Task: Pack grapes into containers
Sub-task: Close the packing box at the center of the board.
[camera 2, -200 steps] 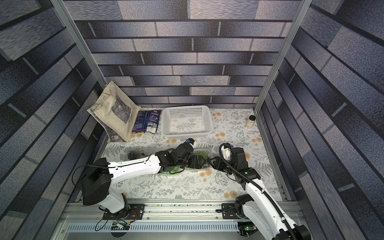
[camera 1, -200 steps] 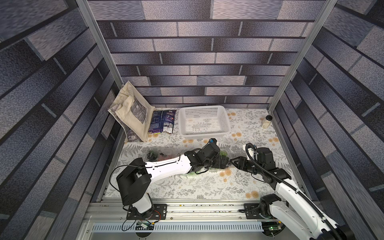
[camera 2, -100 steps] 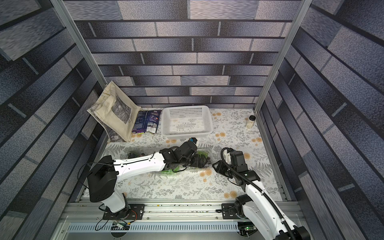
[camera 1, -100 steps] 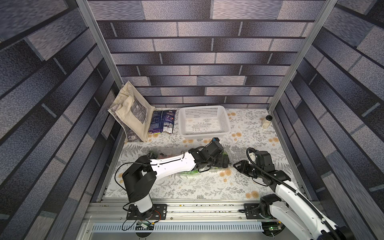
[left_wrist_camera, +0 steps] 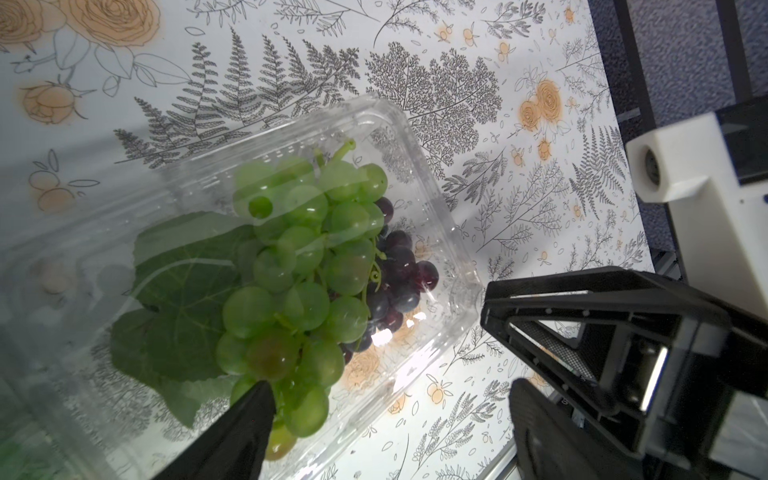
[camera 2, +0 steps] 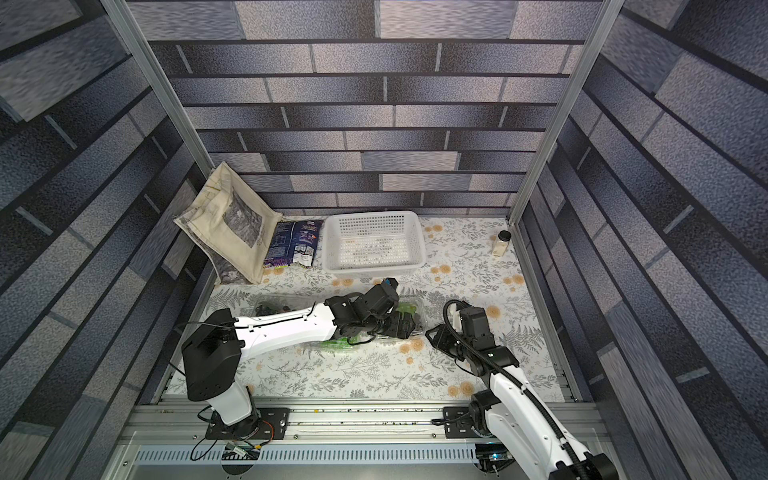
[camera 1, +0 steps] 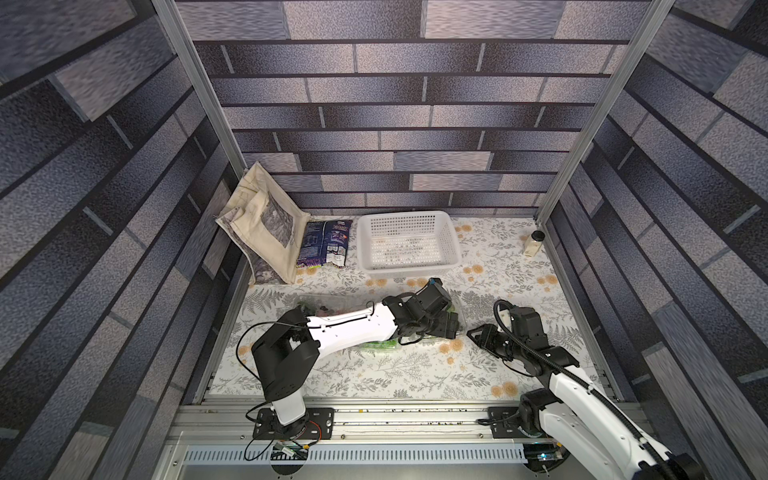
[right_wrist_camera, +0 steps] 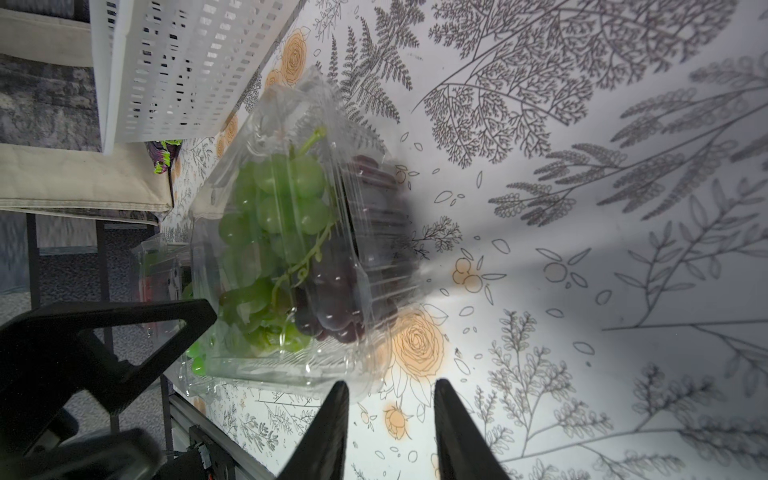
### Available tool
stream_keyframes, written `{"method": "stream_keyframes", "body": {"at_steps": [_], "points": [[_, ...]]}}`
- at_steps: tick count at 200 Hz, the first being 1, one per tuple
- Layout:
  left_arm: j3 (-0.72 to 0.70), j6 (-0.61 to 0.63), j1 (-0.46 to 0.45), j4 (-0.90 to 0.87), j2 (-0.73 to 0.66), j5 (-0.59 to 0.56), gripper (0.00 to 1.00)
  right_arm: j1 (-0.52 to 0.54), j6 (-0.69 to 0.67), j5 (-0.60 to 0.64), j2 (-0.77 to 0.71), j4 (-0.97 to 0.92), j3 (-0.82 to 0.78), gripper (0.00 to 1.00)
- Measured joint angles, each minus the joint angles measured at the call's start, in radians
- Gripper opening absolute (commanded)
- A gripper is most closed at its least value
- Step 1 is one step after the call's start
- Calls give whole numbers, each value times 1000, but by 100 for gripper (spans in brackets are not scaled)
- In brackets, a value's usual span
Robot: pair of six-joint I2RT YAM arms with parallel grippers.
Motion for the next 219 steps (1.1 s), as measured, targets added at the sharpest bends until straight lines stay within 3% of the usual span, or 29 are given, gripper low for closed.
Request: {"method": "stream_keyframes", "body": {"at_steps": [70, 219], "points": [[0, 0, 0, -1, 1, -3, 90, 0, 8, 0, 49, 66, -6, 24], [4, -1, 0, 0, 14, -10, 90, 0, 76, -15, 49, 288, -105, 18]]}}
